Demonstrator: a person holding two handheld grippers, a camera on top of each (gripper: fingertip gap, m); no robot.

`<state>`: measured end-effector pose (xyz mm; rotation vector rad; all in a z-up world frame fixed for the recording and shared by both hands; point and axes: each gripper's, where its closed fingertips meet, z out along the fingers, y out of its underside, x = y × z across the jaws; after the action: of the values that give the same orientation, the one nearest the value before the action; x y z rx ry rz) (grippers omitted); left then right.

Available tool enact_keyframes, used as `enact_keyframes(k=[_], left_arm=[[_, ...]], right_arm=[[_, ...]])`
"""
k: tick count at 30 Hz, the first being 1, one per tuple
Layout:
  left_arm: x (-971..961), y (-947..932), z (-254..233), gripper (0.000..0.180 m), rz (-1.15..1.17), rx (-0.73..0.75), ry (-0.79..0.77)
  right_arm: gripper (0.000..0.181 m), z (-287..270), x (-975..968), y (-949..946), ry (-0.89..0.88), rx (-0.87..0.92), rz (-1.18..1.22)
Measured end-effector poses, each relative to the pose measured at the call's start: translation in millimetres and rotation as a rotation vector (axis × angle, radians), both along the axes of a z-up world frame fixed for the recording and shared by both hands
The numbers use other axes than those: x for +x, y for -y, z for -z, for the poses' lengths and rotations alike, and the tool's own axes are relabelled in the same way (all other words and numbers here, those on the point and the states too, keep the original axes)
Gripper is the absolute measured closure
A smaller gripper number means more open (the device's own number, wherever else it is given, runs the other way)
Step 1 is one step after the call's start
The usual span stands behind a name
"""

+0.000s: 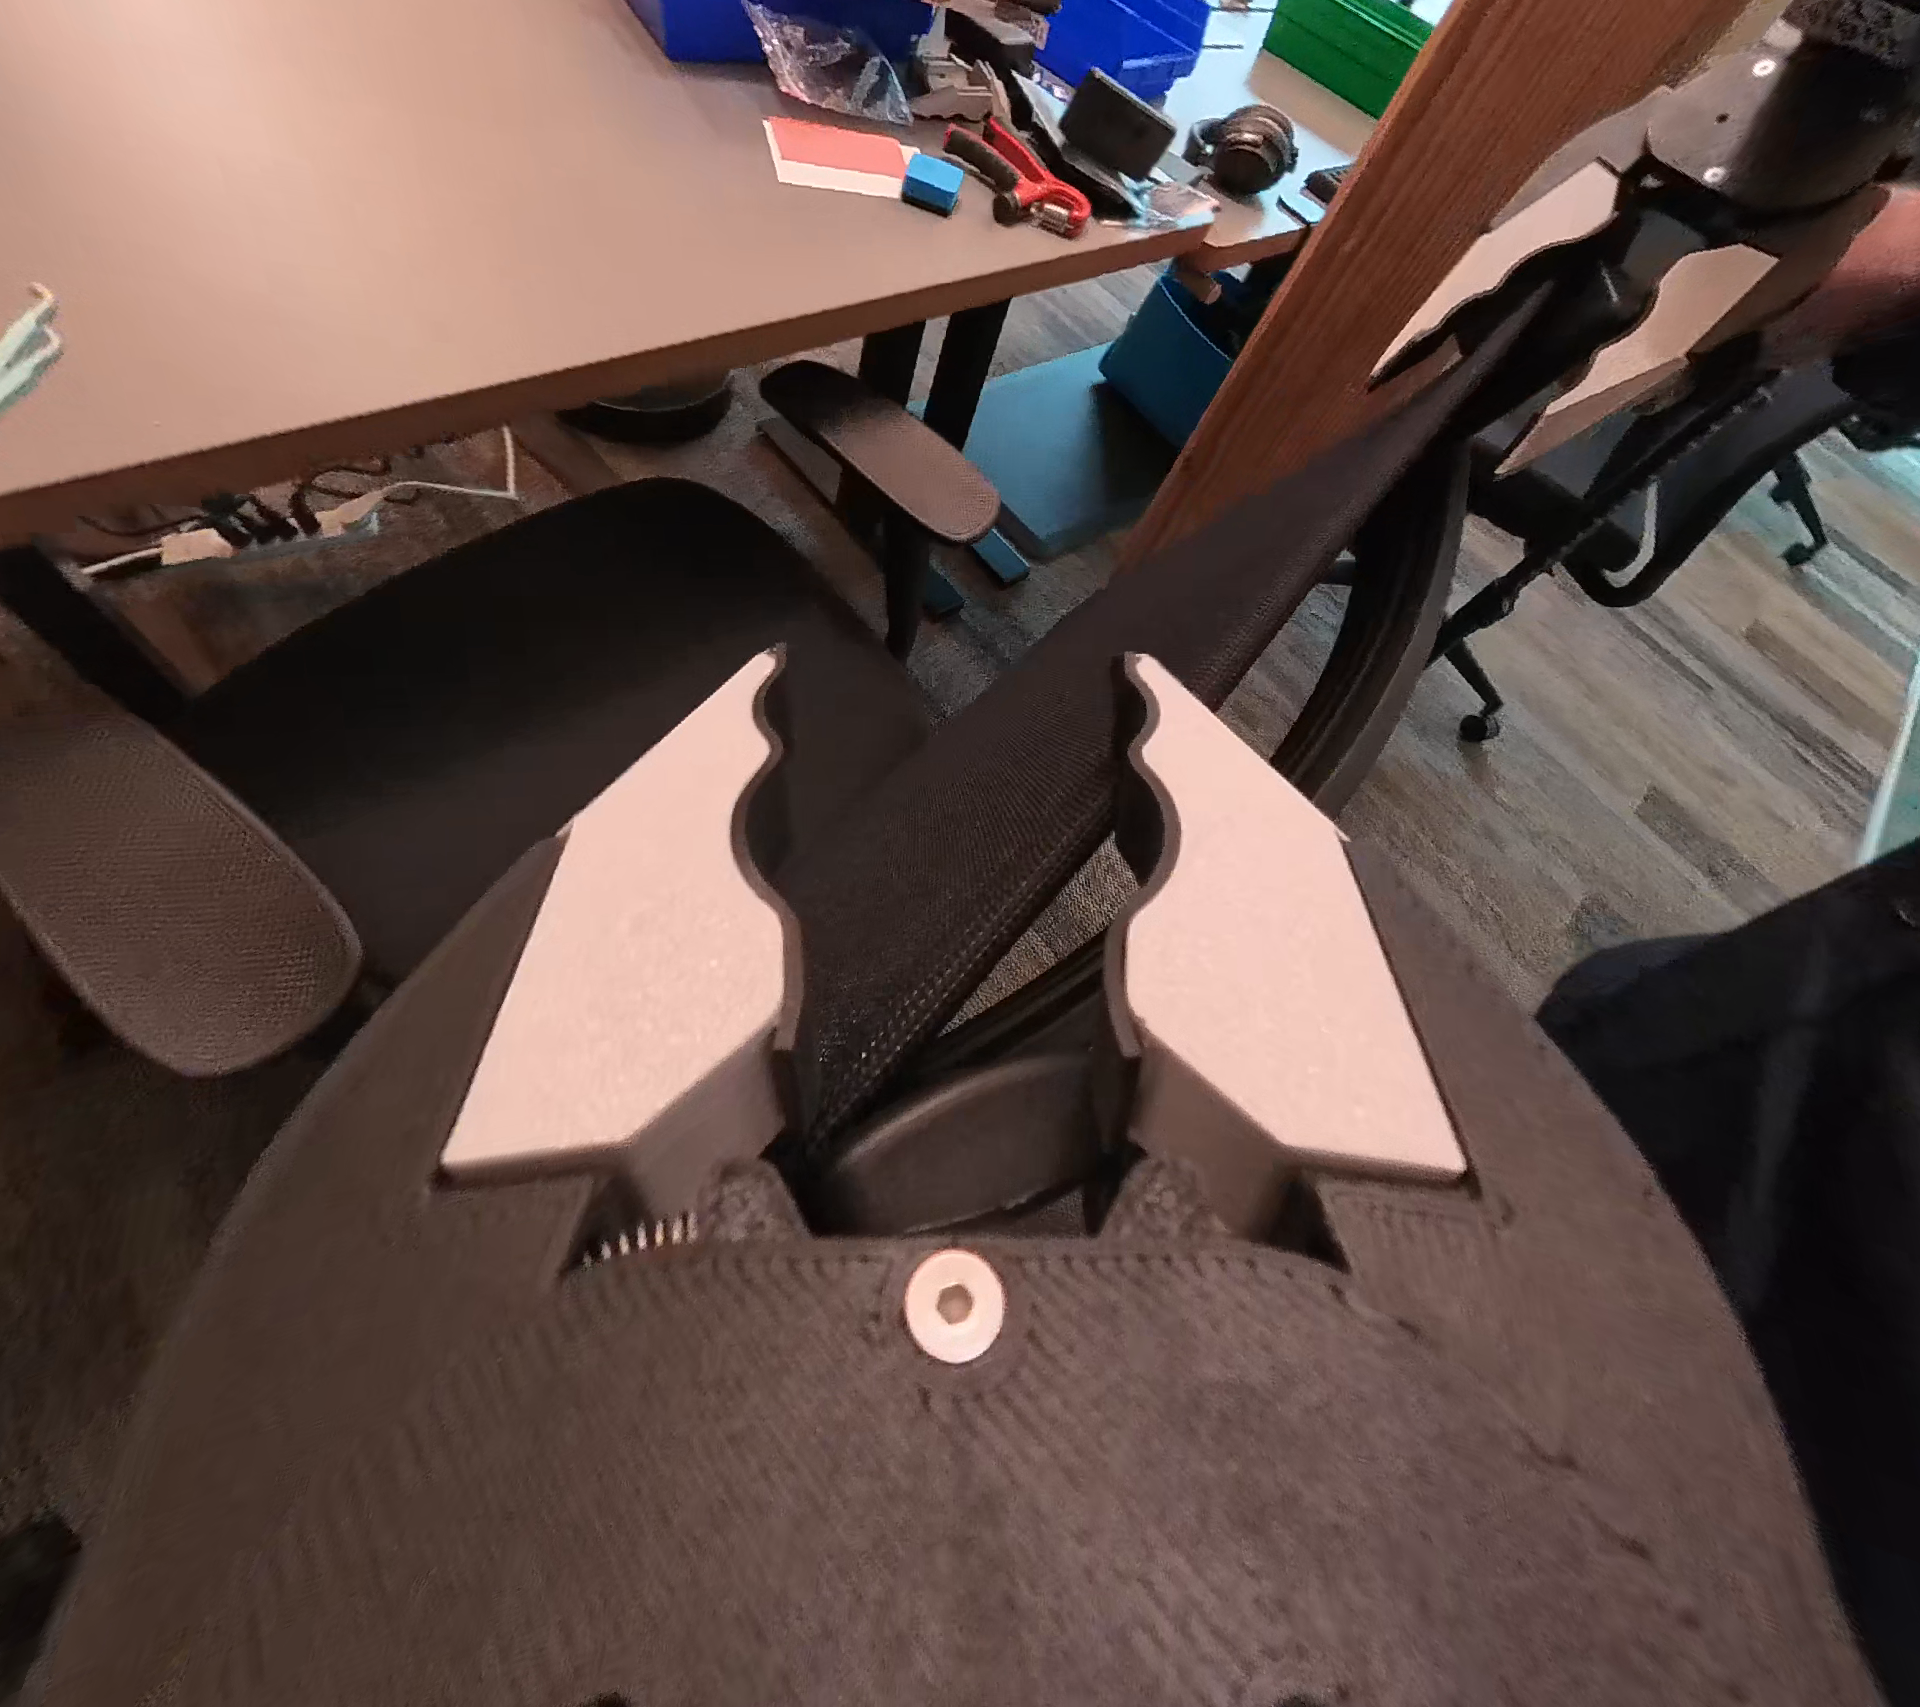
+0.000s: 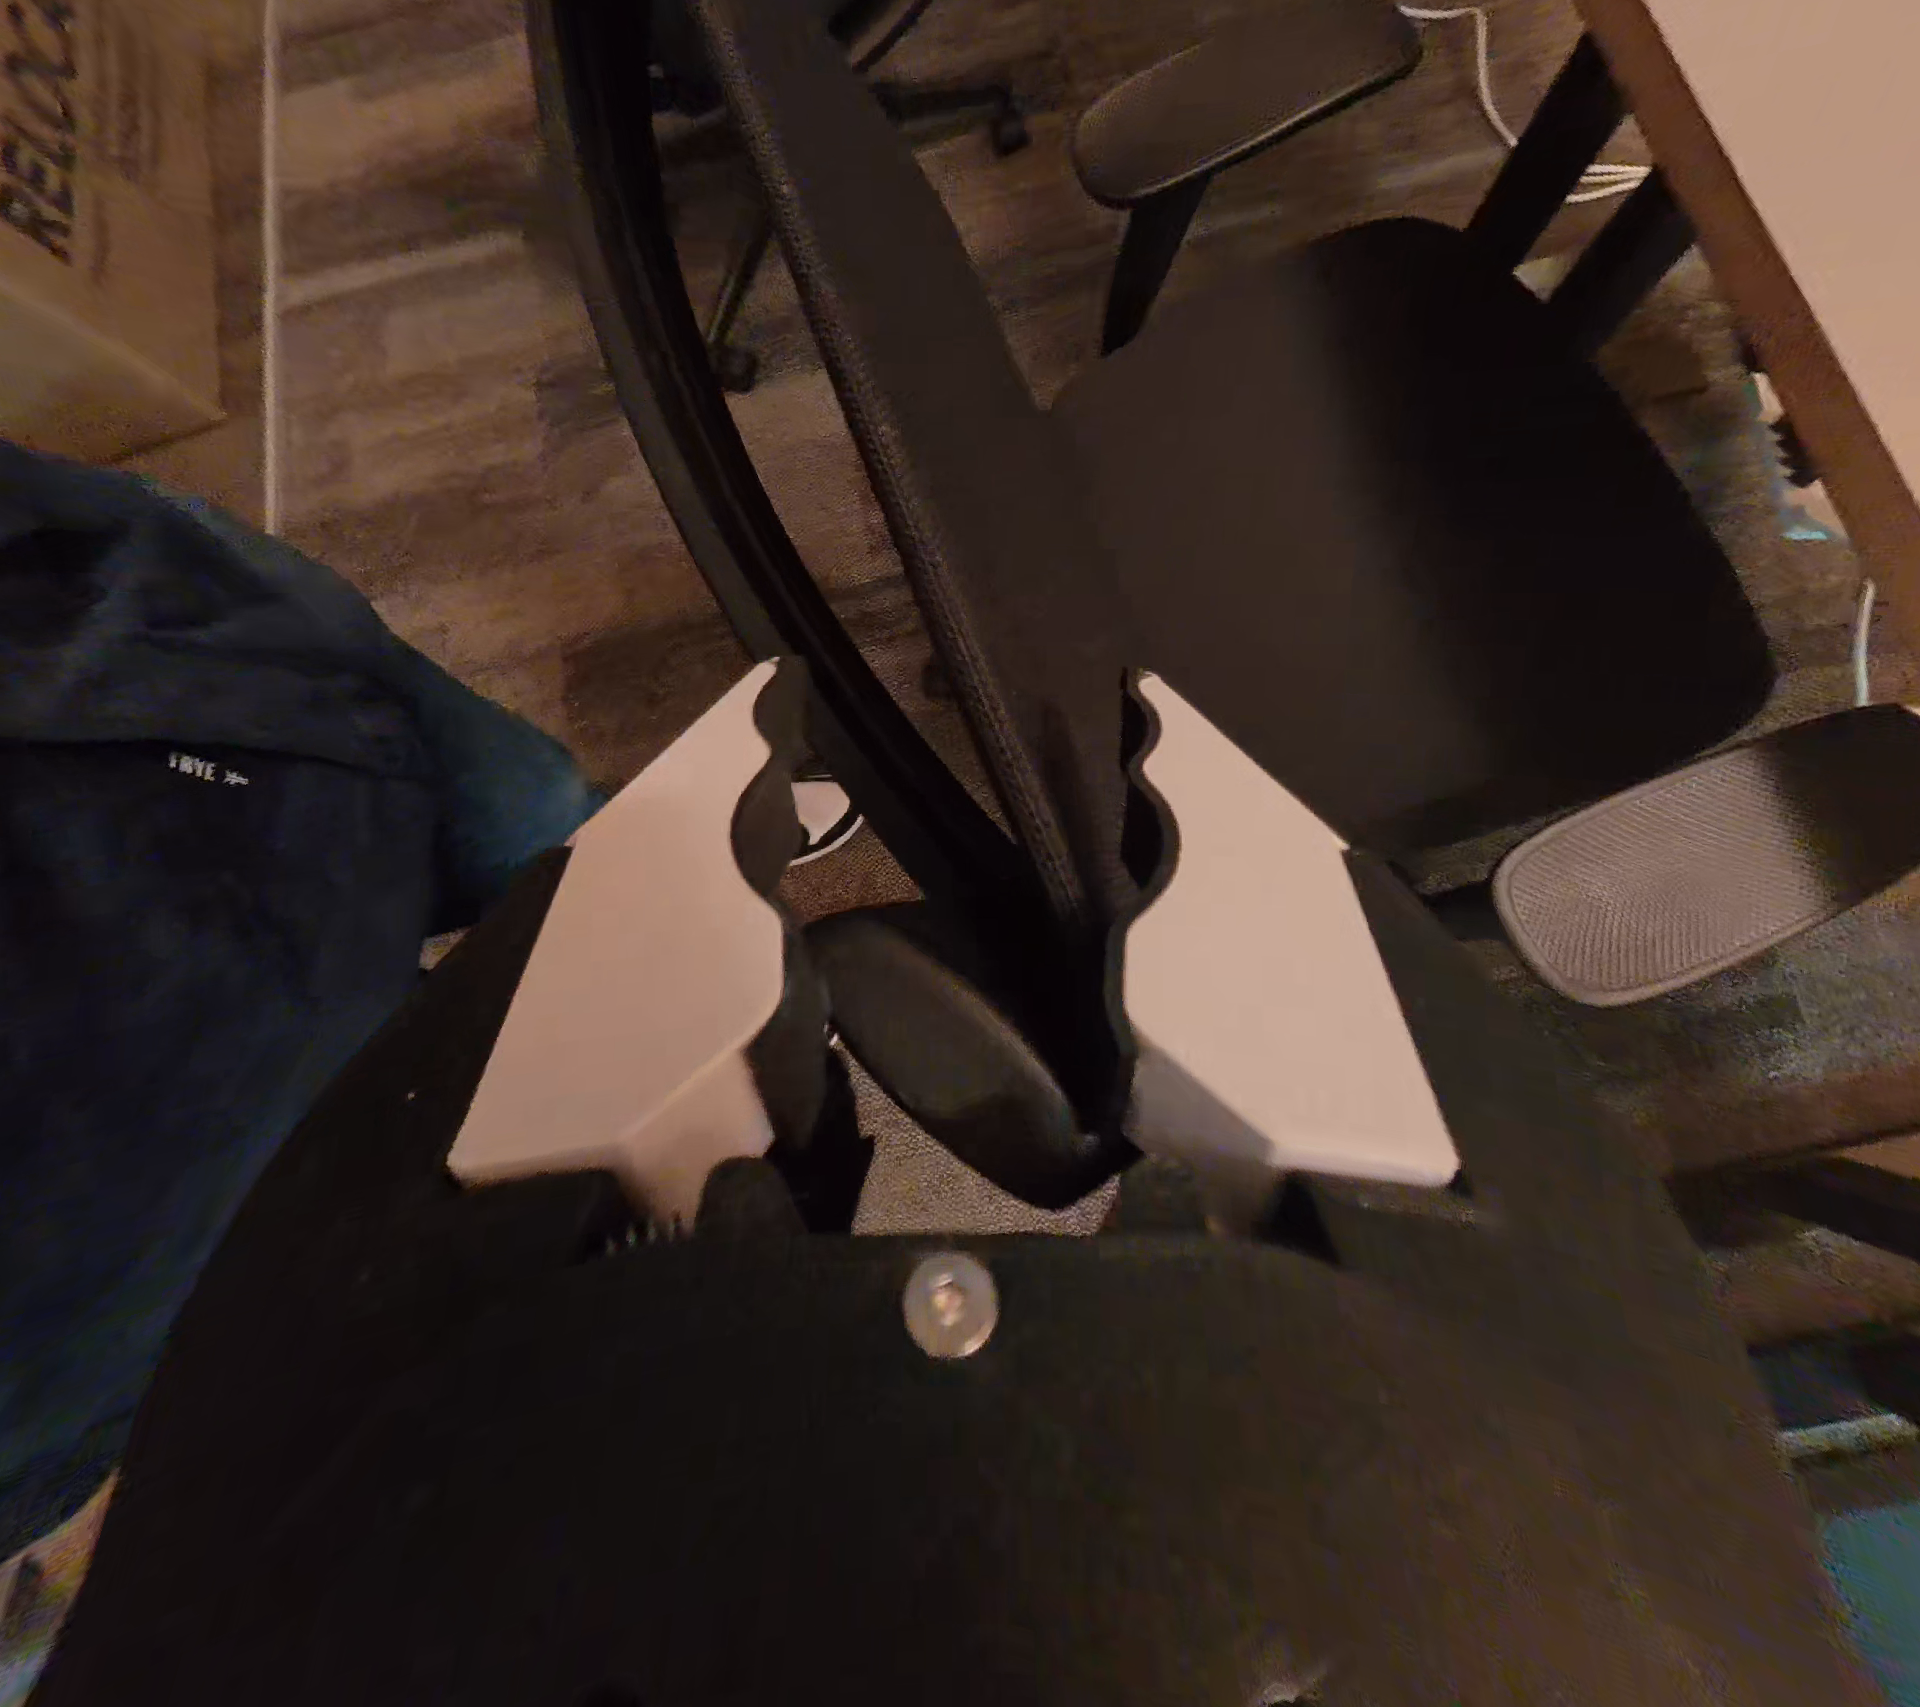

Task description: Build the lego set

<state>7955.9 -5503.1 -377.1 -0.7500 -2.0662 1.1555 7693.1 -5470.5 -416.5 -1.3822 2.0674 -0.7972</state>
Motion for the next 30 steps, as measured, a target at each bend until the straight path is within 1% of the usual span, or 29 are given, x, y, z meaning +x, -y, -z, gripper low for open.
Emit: enact_keyframes(k=[7, 11, 14, 15, 16, 19, 20, 21, 22, 23, 26, 27, 30], left_arm=[[-7.9, 64.0, 0.7, 0.119, 0.087, -0.005, -0.004], [-13.3, 94.3, 0.3, 0.117, 0.088, -0.021, -0.019], [-18.8, 108.0, 0.7, 0.115, 0.09, -0.027, -0.016], [-20.0, 111.0, 0.5, 0.113, 0.088, -0.028, -0.02], [-20.9, 113.4, -0.1, 0.112, 0.086, -0.028, -0.025], [-20.5, 118.3, -8.8, 0.106, 0.037, -0.039, -0.091], [-17.4, 120.1, -16.4, 0.108, -0.005, -0.04, -0.15], [-12.7, 121.5, -24.4, 0.111, -0.044, -0.043, -0.208], [-5.6, 122.7, -29.9, 0.114, -0.087, -0.052, -0.245], [2.6, 123.2, -32.1, 0.116, -0.13, -0.057, -0.266], [23.5, 114.9, -25.4, 0.111, -0.214, -0.032, -0.295], [29.2, 109.3, -21.9, 0.12, -0.233, -0.026, -0.292], [46.4, 89.8, -7.8, 0.125, -0.297, -0.007, -0.261]], right_arm=[[0.118, -0.5, -5.1, 42.5, -0.003, -0.002, 0.155], [0.12, -1.8, -16.7, 74.2, -0.008, -0.053, 0.405], [0.114, -3.6, -31.1, 87.0, -0.008, -0.069, 0.556], [0.104, -7.1, -35.2, 88.1, 0.003, -0.089, 0.596], [0.101, -9.7, -38.4, 85.5, 0.021, -0.086, 0.631], [0.083, -11.3, -49.1, 64.5, 0.118, -0.011, 0.745], [0.084, -10.3, -53.4, 52.0, 0.142, 0.0, 0.764], [0.092, -6.9, -58.7, 36.2, 0.148, 0.003, 0.77], [0.097, 0.8, -64.8, 17.6, 0.137, 0.011, 0.775], [0.097, 12.8, -72.1, -3.3, 0.116, 0.026, 0.786], [0.101, 61.7, -93.7, -80.1, 0.075, 0.122, 0.83], [0.101, 79.4, -101.9, -109.2, 0.066, 0.173, 0.858], [0.105, 118.1, -124.2, -198.5, 0.084, 0.295, 0.944]])
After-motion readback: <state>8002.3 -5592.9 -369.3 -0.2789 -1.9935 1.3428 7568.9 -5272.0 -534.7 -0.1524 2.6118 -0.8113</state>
